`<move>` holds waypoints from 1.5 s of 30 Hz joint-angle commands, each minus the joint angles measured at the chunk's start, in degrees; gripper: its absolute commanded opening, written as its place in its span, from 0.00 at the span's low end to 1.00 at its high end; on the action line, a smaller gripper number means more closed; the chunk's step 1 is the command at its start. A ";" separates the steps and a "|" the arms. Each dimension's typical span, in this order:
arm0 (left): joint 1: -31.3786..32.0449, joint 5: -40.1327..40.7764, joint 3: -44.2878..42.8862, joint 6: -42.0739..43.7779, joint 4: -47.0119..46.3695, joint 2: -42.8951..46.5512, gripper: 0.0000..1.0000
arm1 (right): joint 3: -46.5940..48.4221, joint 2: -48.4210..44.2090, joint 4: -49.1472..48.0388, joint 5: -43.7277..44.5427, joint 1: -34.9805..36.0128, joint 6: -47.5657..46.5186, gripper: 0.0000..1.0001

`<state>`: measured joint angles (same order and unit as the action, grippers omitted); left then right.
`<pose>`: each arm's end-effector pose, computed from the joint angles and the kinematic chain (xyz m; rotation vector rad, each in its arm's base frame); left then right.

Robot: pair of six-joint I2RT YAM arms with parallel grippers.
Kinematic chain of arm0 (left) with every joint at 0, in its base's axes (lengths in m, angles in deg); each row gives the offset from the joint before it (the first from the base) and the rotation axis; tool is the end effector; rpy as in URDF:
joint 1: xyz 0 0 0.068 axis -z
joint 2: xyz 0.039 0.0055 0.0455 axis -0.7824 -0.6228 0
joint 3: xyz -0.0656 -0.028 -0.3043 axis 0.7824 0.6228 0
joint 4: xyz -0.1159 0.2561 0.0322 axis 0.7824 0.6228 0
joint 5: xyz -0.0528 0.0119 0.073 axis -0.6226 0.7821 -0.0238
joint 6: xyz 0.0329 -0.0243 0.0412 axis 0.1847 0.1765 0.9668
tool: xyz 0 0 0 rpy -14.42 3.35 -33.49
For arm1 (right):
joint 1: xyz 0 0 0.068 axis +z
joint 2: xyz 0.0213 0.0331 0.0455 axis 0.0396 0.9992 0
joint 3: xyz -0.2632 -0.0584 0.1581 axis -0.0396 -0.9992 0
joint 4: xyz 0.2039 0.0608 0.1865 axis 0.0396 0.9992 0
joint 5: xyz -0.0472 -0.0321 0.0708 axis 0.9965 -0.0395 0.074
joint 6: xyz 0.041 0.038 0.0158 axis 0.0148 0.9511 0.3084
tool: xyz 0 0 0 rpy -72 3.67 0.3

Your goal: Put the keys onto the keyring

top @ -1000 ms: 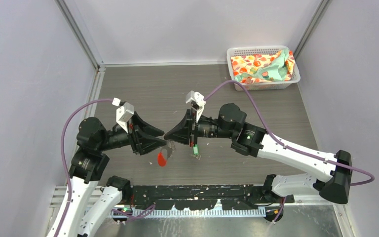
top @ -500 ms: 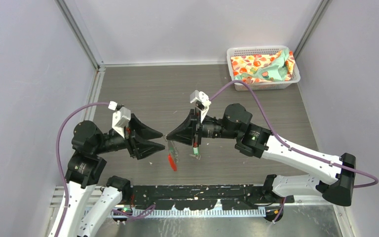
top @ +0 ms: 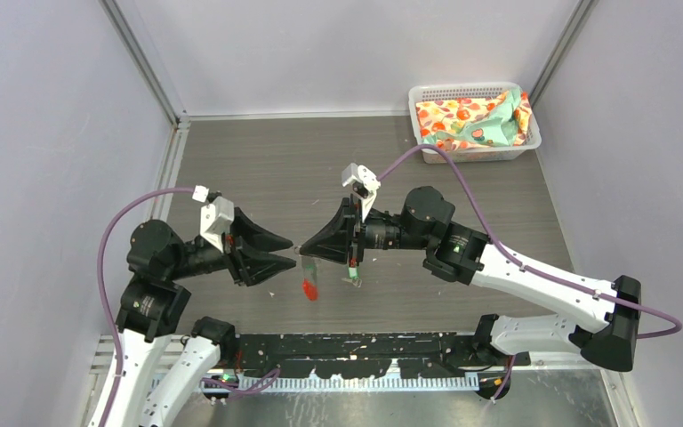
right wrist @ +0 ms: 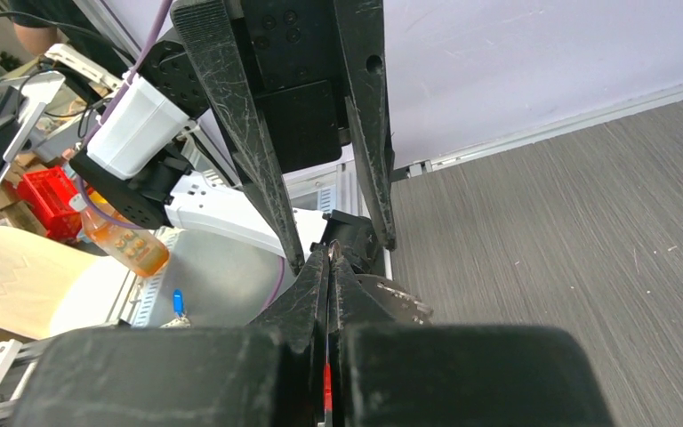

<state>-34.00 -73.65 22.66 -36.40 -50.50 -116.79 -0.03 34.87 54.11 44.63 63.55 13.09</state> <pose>0.0659 -0.0580 0.4243 0.8558 1.4624 -1.2474 0.1171 0.2537 0.4401 -0.9653 1.3854 1.4791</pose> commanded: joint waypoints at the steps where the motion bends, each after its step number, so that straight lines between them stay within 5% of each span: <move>1: -0.07 0.38 -0.05 -0.34 -1.83 0.03 0.46 | 1.43 -0.12 -5.61 -1.35 0.21 1.15 0.01; 10: -0.07 0.03 1.42 -2.84 -4.55 0.03 0.48 | 2.15 1.58 -7.15 -2.49 0.21 2.18 0.01; 22: -0.07 -2.09 2.09 -3.64 -5.95 0.33 0.20 | 2.25 2.21 -8.93 -2.88 0.21 3.31 0.01; 41: -0.07 -1.40 2.31 -4.16 -4.46 0.64 0.23 | 1.28 1.82 -10.96 -3.01 0.26 4.25 0.01; 45: -0.07 0.28 1.98 -4.32 -3.93 0.29 0.01 | 1.28 2.09 -11.01 -3.29 0.18 4.53 0.01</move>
<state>-34.00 -74.77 24.63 -40.20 -54.28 -116.50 -0.05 37.40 49.48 42.05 63.55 16.30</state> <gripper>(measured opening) 0.048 0.028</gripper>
